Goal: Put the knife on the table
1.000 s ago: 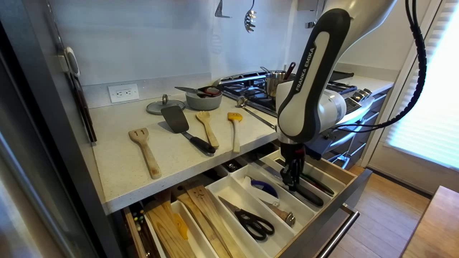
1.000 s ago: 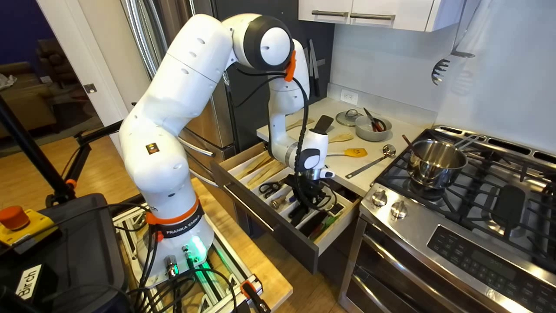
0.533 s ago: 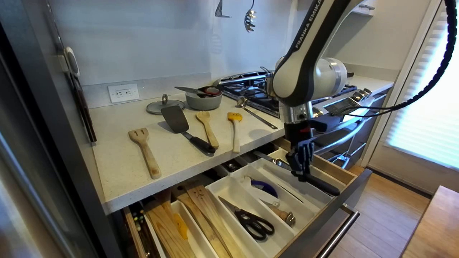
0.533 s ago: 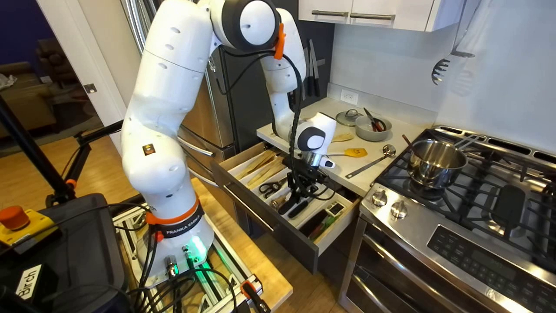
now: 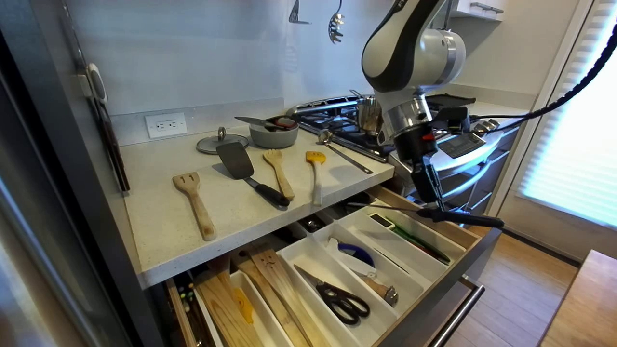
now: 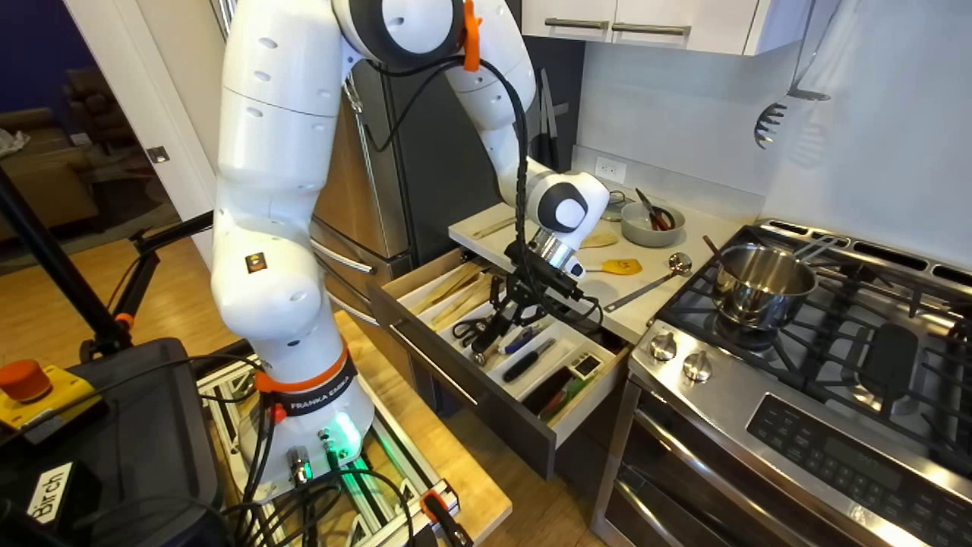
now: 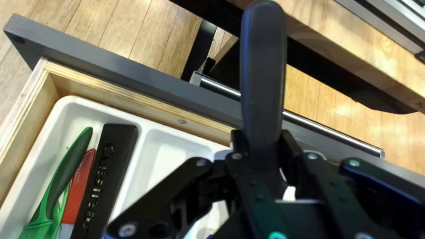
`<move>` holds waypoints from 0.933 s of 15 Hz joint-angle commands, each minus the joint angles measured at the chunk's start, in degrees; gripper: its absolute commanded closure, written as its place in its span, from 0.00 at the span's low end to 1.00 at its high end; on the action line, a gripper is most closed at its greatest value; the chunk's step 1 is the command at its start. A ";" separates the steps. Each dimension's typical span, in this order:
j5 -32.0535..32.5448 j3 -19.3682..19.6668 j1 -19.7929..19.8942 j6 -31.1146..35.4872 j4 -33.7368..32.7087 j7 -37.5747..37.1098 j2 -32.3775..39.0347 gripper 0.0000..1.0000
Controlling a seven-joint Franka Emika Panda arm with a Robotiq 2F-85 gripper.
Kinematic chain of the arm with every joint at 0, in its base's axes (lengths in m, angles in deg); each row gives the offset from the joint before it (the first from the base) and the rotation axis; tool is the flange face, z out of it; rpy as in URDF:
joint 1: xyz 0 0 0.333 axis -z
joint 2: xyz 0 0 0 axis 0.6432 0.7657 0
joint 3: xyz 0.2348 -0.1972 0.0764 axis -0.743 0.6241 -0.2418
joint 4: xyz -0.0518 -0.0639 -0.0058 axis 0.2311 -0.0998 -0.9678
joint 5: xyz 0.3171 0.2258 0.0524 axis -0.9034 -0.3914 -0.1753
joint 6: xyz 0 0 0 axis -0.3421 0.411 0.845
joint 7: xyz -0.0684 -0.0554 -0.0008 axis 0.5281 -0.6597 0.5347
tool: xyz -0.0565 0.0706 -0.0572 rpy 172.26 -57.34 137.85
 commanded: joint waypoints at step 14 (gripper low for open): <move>-14.71 4.68 -0.55 9.46 -4.27 -1.29 -10.04 0.93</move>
